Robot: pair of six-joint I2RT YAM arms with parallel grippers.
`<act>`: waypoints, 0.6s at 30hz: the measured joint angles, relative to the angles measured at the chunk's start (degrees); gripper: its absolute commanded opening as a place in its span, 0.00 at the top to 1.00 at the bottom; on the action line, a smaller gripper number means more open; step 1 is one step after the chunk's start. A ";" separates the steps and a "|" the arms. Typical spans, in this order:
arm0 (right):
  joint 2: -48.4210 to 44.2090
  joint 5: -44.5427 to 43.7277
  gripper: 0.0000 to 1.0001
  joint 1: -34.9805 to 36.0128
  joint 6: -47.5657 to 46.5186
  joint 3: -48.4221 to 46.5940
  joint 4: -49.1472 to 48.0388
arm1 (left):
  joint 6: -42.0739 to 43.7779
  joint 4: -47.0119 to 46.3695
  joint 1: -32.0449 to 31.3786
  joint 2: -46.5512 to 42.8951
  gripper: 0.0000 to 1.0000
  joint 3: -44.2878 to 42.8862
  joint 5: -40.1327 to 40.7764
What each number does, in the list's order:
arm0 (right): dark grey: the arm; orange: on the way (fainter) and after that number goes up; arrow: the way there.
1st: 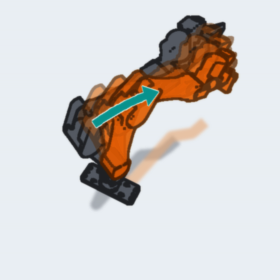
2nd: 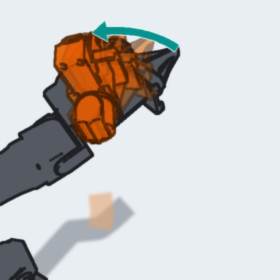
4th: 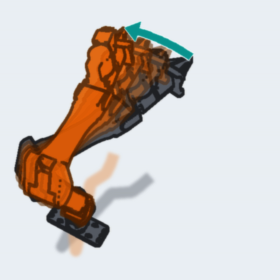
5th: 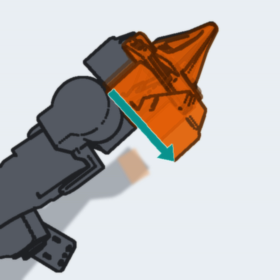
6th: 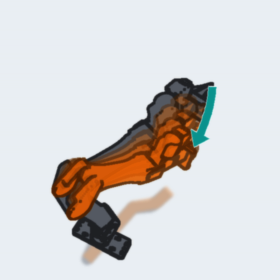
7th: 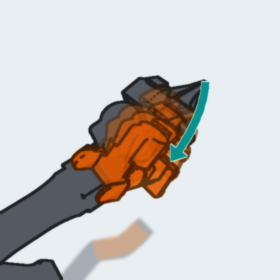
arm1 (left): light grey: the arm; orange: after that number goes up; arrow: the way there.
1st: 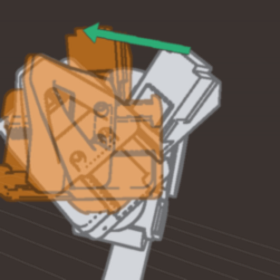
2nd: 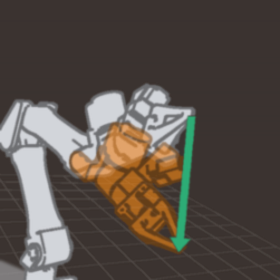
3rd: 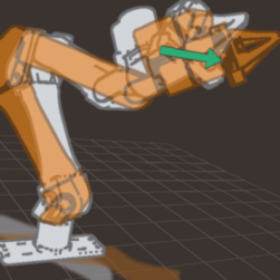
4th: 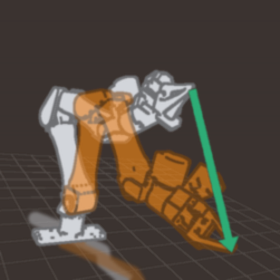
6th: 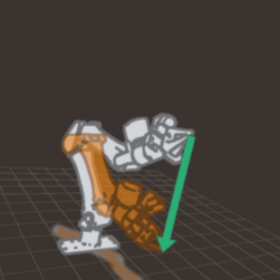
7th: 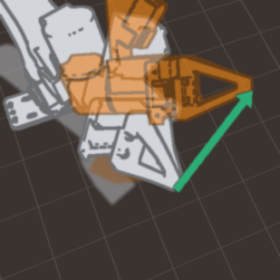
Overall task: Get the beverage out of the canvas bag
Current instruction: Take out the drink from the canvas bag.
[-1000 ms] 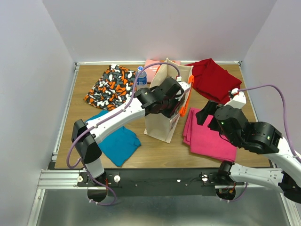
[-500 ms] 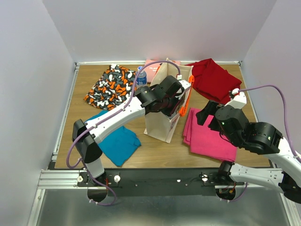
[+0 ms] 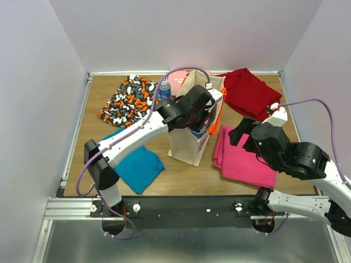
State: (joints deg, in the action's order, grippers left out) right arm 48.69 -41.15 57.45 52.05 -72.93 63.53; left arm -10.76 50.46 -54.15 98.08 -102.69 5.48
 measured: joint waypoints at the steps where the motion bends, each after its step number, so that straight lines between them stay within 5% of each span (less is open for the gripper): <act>1: 0.00 0.00 0.00 0.00 0.00 0.04 0.00 | -0.02 -0.02 0.02 0.00 1.00 -0.09 0.09; 18: -0.13 0.00 0.00 0.00 0.02 0.52 -0.02 | -0.74 -0.59 0.00 -0.55 1.00 0.31 3.96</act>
State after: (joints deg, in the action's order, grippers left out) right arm 48.56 -41.15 57.45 52.07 -72.40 63.51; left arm -11.51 49.87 -54.15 97.54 -102.39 9.43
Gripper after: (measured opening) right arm 0.998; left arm 0.361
